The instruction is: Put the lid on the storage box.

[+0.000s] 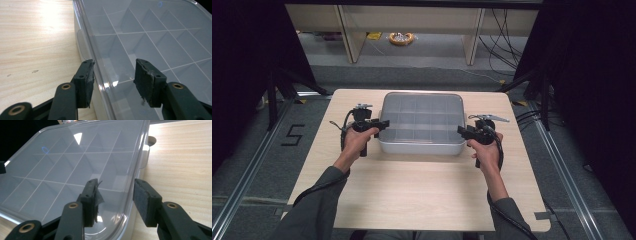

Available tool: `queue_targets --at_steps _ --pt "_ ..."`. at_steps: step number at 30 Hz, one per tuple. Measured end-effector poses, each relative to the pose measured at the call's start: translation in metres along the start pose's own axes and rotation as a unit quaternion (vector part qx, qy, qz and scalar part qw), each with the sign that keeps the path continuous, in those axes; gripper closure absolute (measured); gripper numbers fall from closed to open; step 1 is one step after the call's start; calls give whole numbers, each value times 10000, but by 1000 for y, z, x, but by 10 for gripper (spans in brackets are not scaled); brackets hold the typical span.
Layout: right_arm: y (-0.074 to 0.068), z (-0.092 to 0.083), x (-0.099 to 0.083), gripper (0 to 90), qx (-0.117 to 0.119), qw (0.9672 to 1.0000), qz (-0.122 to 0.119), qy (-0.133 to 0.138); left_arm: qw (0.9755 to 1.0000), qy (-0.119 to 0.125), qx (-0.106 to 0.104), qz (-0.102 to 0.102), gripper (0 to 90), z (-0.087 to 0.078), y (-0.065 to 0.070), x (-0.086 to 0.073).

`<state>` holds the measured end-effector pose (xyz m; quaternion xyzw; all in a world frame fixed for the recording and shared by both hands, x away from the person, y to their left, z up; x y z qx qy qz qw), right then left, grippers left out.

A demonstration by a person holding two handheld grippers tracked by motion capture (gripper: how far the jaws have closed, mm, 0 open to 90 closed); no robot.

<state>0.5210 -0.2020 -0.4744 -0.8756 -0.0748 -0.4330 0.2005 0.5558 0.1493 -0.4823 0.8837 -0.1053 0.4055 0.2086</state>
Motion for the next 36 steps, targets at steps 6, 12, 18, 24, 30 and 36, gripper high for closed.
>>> queue_targets --at_steps 6,12,18,24,30,36 --pt "1 -1 -1 562 31 10000 31 -10 9999 -70 -101 6 477 -4 1 -4" --pt "4 -3 -3 563 246 9989 393 69 9998 -109 -176 -29 485 -9 2 -8" --pt "7 -6 -6 565 342 9977 571 152 9994 -91 -294 -152 484 -12 1 -12" --pt "7 -7 -3 534 288 9905 1345 -38 9977 89 -294 -608 447 -10 -10 -2" --pt "28 11 7 518 216 9956 907 103 9966 85 -225 -789 406 3 -18 11" --pt "29 30 18 507 159 9955 933 80 9932 134 -329 -1107 388 20 -21 22"
Point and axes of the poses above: each handheld gripper's, and its own axes: z roughly forward along the jaws, x roughly out of its top, y roughly to its right, the point moved 5 cm from there along z, roughly forward along the jaws
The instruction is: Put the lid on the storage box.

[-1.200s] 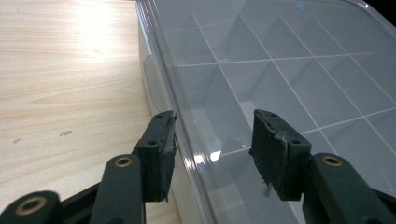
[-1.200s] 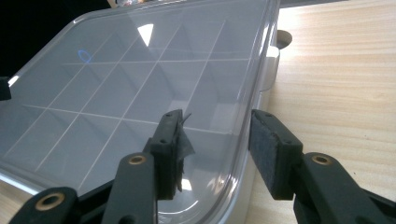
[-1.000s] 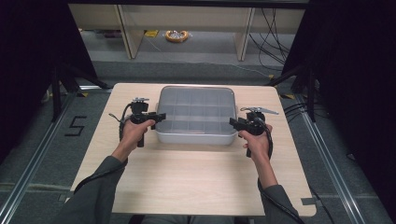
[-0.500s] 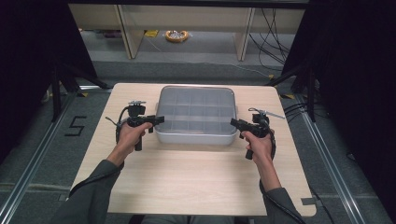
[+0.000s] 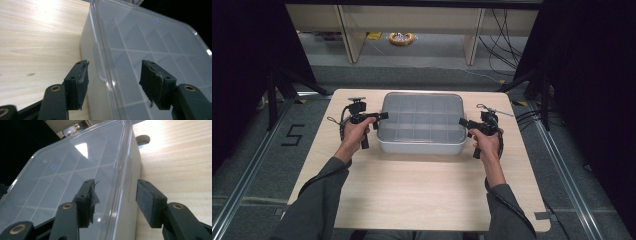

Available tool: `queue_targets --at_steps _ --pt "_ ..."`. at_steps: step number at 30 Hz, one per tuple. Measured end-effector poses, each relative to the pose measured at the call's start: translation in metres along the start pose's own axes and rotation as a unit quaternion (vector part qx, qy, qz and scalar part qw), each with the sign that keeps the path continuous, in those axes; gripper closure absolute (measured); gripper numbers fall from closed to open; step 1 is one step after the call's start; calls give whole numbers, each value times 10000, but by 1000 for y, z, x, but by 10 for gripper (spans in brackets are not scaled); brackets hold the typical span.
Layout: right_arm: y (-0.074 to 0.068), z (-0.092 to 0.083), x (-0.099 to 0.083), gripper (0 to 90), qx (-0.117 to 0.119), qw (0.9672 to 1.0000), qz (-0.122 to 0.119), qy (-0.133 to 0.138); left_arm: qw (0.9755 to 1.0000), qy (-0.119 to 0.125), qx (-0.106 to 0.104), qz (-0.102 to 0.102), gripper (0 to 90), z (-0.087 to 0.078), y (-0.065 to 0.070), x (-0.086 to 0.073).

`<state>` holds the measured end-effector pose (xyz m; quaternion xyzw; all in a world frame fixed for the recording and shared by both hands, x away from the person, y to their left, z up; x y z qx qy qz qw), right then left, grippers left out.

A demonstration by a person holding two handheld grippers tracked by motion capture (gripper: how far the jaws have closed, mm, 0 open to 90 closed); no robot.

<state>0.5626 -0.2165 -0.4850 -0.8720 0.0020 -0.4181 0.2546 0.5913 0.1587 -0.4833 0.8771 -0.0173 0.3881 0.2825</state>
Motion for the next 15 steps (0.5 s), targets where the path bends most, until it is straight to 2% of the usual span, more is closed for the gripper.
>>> queue_targets --at_steps 3,4,5,6,8,10,11,12,13,14,15 --pt "-2 9 5 503 -14 10000 34 -64 10000 -49 45 9 393 5 0 3" --pt "-10 9 3 503 23 9985 508 -220 9999 -72 19 -94 399 9 -1 4" --pt "-9 10 4 501 77 9988 411 -238 9999 -80 5 -128 416 10 -1 5" --pt "-6 13 6 500 21 9998 173 -103 9998 -61 2 -197 425 11 -1 5" --pt "-11 13 6 490 52 9987 474 -171 9998 -68 32 -187 429 11 0 5" --pt "-11 12 7 491 80 9986 482 -182 9998 -55 72 -178 457 10 -1 5" --pt "-12 12 6 500 135 9982 568 -160 9996 -117 62 -237 465 9 0 4" --pt "-6 14 6 500 48 9996 261 -74 9996 -117 62 -237 469 9 0 4" --pt "-6 14 6 500 48 9996 261 -74 9997 -120 51 -218 469 7 1 3" --pt "-13 10 5 501 70 9979 632 -131 9998 -68 53 -155 480 6 3 4" --pt "-10 10 5 503 31 9990 438 -97 9998 -39 57 -191 487 4 5 4"
Point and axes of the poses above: each handheld gripper's, and its own axes: z roughly forward along the jaws, x roughly out of its top, y roughly to its right, the point moved 5 cm from there along z, roughly forward along the jaws
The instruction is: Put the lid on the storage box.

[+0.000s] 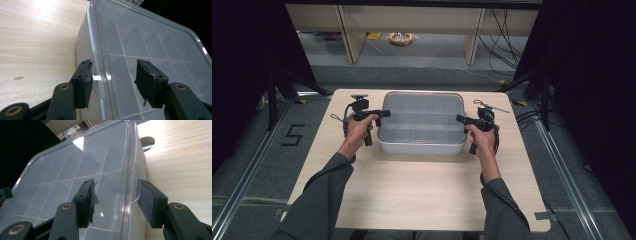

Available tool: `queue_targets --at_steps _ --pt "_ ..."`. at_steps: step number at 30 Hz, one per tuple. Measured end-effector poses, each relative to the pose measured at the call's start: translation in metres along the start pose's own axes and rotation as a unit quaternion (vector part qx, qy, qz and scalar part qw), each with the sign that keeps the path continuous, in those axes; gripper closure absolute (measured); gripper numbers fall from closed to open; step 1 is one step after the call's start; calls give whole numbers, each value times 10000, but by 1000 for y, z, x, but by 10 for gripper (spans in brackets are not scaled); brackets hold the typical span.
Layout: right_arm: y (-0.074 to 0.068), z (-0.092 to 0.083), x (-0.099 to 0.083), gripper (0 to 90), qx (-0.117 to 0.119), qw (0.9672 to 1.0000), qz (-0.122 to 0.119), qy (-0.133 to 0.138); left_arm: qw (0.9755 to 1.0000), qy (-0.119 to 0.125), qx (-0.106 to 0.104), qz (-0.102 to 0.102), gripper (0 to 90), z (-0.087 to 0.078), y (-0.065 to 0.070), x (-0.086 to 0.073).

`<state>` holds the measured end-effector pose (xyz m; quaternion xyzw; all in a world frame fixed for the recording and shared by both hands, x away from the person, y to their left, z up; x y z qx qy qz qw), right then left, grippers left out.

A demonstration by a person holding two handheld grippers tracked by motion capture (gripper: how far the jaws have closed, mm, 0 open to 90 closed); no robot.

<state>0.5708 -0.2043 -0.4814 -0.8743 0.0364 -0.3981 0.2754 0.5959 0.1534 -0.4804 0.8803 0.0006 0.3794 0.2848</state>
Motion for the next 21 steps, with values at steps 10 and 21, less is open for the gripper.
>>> queue_targets --at_steps 10,21 --pt "-4 0 -7 488 -148 9997 -133 -114 9997 -184 161 -35 481 -2 0 -5" --pt "-10 -3 -2 467 -265 9973 -682 3 9986 -357 394 11 491 -5 7 -7"
Point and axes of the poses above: each handheld gripper's, and its own axes: z roughly forward along the jaws, x roughly out of its top, y roughly to its right, the point moved 5 cm from there along z, roughly forward along the jaws
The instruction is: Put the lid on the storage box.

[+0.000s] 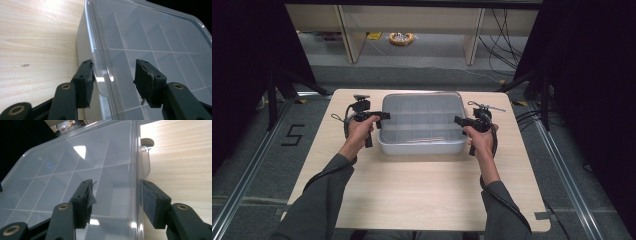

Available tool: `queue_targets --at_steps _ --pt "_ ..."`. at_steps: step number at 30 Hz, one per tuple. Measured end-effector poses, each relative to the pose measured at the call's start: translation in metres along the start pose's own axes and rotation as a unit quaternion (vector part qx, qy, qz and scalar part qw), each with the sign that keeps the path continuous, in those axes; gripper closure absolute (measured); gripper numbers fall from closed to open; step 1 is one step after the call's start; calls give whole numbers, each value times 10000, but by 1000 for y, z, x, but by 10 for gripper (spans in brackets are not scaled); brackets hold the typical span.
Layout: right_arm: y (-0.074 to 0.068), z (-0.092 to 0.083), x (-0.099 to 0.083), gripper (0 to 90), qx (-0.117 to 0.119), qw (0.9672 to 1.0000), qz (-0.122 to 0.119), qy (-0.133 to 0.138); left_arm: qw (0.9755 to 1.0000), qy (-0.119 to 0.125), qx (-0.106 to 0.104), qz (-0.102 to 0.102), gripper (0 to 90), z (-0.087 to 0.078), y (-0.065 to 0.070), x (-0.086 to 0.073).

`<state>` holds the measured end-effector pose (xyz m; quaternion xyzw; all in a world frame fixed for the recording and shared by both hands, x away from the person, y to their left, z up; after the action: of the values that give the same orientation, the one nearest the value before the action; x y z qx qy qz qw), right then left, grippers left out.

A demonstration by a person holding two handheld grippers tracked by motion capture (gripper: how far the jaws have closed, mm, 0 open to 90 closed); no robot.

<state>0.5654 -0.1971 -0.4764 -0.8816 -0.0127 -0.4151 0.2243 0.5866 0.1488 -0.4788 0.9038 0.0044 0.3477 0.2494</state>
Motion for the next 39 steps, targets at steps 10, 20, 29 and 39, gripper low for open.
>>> queue_targets --at_steps 10,20,29,39 --pt "-3 -2 -9 428 59 9999 -94 -101 9999 68 -65 -39 473 0 -2 -1" --pt "-4 0 -7 383 12 9987 -466 -185 9995 177 -164 -199 476 -1 -4 2" --pt "-5 -4 -9 378 79 9980 -559 -270 9993 262 -114 -256 443 -10 -12 6" --pt "3 -6 -2 545 2 9998 -149 -164 9989 153 -270 -361 474 -1 -18 0"
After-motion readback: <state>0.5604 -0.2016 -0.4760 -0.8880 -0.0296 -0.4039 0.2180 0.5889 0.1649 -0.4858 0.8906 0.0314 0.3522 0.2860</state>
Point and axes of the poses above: each handheld gripper's, and its own axes: z roughly forward along the jaws, x roughly out of its top, y roughly to its right, the point moved 5 cm from there along z, roughly forward along the jaws
